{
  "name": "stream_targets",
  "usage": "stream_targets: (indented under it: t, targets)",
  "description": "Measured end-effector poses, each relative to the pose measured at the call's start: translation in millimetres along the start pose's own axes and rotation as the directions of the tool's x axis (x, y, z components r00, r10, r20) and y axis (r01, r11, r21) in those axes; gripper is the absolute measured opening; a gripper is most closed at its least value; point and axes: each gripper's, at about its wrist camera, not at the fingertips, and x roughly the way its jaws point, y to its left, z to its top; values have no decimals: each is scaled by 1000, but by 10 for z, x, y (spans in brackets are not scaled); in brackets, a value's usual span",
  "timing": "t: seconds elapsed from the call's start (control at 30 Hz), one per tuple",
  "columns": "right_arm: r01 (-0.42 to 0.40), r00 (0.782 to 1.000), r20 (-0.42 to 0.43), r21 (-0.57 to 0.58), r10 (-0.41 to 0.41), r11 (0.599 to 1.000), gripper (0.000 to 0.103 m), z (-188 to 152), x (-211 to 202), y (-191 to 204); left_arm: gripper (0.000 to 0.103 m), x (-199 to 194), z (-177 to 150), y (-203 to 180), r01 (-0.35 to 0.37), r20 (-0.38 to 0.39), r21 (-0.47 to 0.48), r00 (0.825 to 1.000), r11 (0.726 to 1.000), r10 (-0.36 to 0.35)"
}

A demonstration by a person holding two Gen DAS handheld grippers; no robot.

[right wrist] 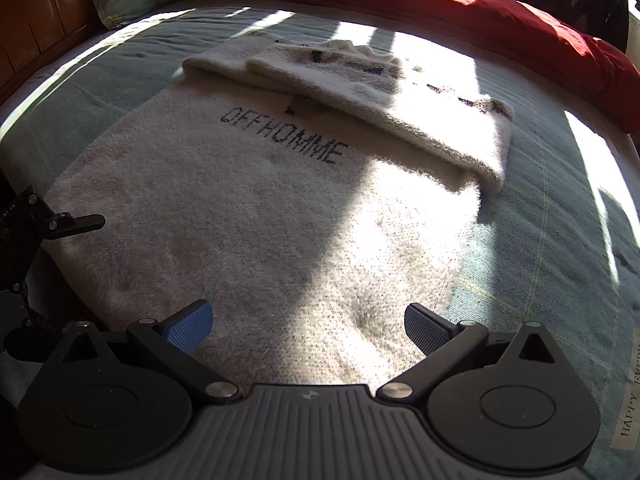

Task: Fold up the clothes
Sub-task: 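Roll both open grippers and lower them onto the sweater's hem edge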

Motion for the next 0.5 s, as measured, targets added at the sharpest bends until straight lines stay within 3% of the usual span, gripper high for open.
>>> stream_targets:
  t: [0.3,0.5]
  targets:
    - [-25,1000,12,-29,25,999,103,-24,-16,162,103,-110,24,284,-94,42,-88,994,992,98]
    - [-77,996,37,-140,83,987,103,-35,-56,422,103,-189,6,501,-88,40,-152,995,984,95]
